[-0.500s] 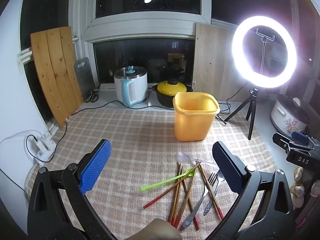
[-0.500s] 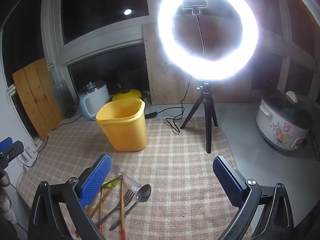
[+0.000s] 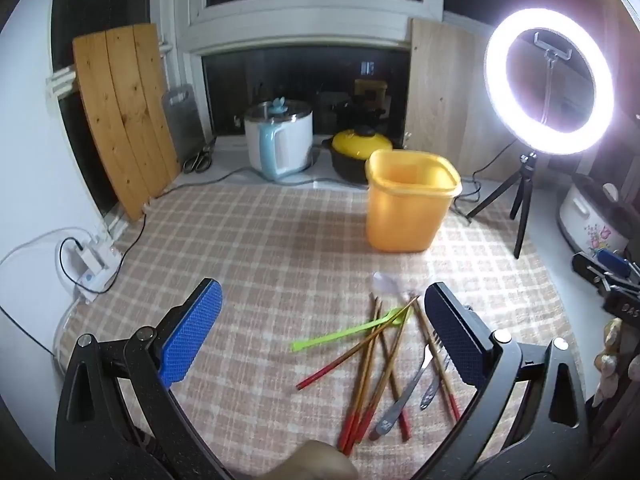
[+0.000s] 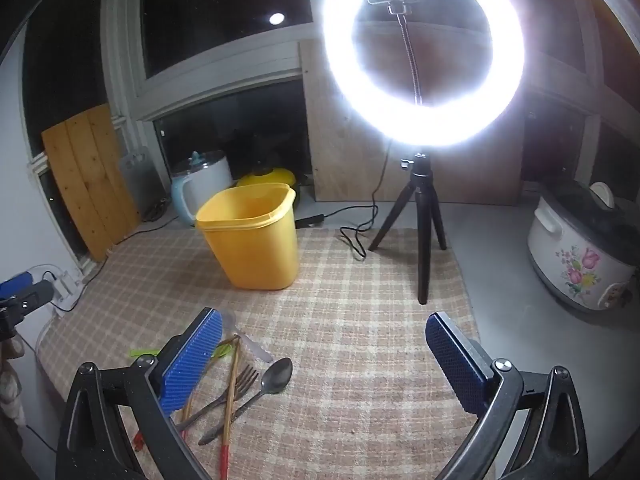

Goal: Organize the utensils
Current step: 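Move both tools toward the utensil pile, then grasp a chopstick with the left tool while the right tool grasps the clear spoon, then carry the chopstick and clear spoon up over the yellow bin with both tools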

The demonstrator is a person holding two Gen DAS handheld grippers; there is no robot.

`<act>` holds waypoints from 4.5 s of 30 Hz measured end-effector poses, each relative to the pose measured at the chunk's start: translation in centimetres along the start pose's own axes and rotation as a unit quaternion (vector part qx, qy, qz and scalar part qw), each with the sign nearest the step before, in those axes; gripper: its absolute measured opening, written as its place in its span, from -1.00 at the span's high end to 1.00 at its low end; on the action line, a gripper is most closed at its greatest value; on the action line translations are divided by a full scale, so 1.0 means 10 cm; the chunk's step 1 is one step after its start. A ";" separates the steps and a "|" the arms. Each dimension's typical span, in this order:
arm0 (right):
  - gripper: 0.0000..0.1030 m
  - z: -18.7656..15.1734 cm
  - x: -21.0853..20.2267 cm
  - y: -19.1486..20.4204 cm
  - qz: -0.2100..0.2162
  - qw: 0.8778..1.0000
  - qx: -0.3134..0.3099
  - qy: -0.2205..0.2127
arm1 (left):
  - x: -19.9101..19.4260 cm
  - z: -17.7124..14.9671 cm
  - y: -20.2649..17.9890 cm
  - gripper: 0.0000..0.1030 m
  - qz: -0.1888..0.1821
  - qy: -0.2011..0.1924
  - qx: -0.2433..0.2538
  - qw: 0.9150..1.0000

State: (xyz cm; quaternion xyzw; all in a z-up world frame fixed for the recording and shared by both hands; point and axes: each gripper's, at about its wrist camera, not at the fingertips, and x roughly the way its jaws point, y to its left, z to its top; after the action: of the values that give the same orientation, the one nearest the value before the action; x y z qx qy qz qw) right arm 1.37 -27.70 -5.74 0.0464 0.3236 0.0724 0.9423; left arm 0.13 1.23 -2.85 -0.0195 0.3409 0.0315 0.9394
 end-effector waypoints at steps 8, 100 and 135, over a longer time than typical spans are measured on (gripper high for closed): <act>-0.99 -0.03 0.16 0.00 0.033 0.999 -0.004 0.038 | 0.19 -0.04 0.28 -0.86 -0.036 0.052 0.009 0.998; 0.89 -0.16 2.25 0.93 0.233 0.893 -0.126 0.363 | 1.79 -0.62 -0.17 0.92 -0.235 0.281 0.115 0.924; 0.89 1.02 1.38 0.65 0.193 0.977 0.000 0.093 | 1.57 1.02 -0.05 0.92 -0.283 0.053 -0.037 0.957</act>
State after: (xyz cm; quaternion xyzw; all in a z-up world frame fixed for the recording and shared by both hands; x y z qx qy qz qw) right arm 17.73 -19.44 -5.17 0.1015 0.3949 0.2568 0.8762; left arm 18.71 2.08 -5.11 -0.1519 0.3691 -0.2235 0.8892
